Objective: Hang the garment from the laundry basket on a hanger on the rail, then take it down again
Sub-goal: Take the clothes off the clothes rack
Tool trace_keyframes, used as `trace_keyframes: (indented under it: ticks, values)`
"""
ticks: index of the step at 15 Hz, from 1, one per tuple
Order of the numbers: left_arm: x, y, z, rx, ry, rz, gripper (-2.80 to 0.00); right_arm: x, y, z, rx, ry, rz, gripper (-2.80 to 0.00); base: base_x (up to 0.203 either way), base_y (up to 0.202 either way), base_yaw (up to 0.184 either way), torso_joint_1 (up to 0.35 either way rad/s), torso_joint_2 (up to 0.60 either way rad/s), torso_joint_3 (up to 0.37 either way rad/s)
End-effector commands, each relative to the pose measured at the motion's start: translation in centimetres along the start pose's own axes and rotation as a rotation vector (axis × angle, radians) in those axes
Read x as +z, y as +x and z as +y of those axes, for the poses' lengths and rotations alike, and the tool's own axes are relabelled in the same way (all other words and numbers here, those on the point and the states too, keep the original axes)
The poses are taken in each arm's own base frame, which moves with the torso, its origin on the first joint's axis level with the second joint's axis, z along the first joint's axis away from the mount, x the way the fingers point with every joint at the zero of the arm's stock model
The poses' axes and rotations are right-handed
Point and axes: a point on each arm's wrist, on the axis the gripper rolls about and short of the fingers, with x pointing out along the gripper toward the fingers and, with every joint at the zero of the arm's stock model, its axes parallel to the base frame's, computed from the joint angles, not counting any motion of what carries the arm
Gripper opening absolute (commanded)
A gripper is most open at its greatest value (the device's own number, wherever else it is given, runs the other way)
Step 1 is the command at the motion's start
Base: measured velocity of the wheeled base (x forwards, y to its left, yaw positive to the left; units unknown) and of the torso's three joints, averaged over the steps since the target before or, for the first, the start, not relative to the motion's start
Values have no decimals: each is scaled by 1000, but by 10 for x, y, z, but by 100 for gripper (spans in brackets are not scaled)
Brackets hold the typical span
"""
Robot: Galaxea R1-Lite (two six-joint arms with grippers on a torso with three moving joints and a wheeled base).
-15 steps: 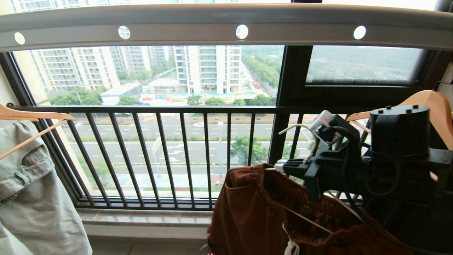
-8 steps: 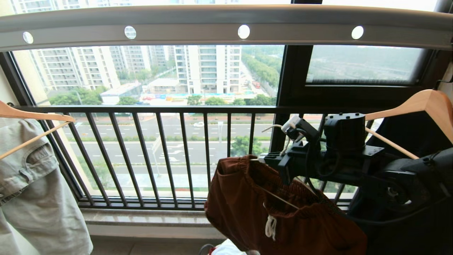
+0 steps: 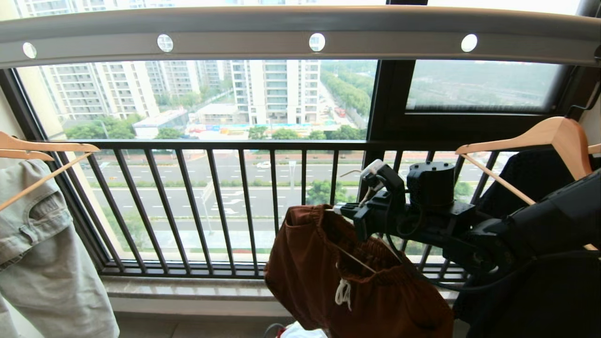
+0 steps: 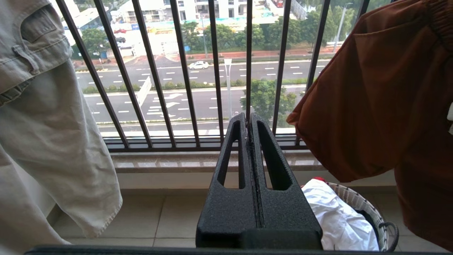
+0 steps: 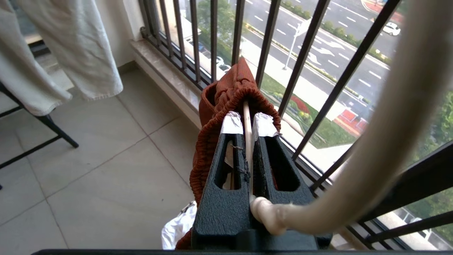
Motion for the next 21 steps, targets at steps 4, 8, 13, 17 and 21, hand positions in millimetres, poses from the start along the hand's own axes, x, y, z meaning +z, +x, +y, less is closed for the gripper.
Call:
trace_keyframes:
  ticks: [4, 8, 13, 17, 21]
  values:
    - [0, 0, 0, 0, 0, 1, -280, -3, 9, -8, -17, 51, -2, -280, 0, 0, 0, 0, 0, 0]
    - [0, 0, 0, 2, -1, 1, -280, 2, 6, -9, -24, 55, -16, -280, 0, 0, 0, 0, 0, 0]
    - [47, 2, -1, -81, 19, -17, -280, 9, 4, -12, -33, 48, -36, -280, 0, 0, 0, 0, 0, 0]
    - [113, 67, -5, -361, -11, 213, -280, 14, 1, -12, -54, 51, -50, -280, 0, 0, 0, 0, 0, 0]
    - [133, 171, -37, -744, -55, 463, -280, 25, -5, -12, -62, 63, -86, -280, 0, 0, 0, 0, 0, 0]
